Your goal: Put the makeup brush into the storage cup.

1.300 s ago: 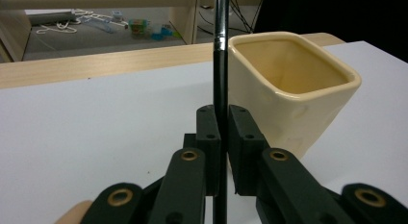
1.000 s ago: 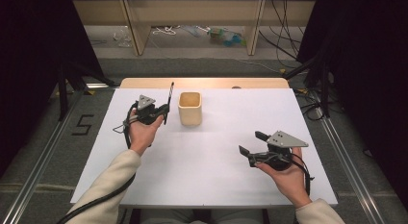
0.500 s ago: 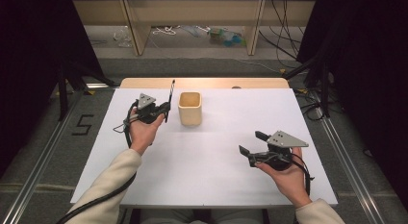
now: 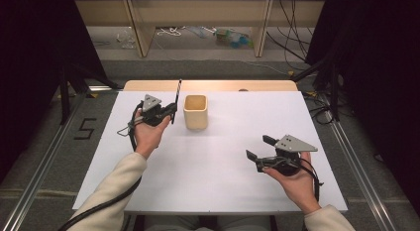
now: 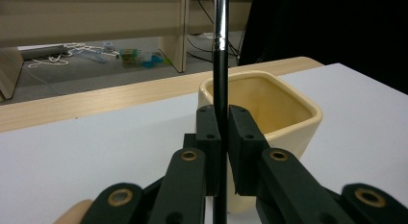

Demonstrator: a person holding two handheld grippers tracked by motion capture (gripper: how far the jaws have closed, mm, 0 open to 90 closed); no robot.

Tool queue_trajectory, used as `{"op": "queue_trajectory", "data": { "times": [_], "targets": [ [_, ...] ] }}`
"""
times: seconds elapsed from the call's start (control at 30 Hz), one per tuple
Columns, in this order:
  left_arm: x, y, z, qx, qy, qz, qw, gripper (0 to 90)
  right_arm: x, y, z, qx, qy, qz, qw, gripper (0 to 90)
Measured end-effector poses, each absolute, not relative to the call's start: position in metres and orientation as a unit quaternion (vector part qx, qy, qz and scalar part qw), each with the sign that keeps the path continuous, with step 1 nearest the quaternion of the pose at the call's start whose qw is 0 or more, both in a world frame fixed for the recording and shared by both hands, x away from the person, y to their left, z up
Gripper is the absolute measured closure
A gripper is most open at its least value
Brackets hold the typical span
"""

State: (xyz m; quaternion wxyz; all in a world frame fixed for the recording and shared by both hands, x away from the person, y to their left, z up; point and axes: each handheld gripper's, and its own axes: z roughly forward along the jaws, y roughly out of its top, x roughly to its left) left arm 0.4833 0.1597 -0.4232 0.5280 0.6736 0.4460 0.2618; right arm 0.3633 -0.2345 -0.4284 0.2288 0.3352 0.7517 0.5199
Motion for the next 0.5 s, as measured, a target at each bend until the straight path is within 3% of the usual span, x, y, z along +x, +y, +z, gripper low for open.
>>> {"op": "queue_trajectory", "data": {
  "times": [0.5],
  "targets": [
    [0.4836, 0.1587, -0.4187, 0.667, 0.442, 0.265, 0.538, 83.8, 0.3641, -0.2337, -0.4293, 0.333, 0.748, 0.526, 0.229, 20.3]
  ]
}}
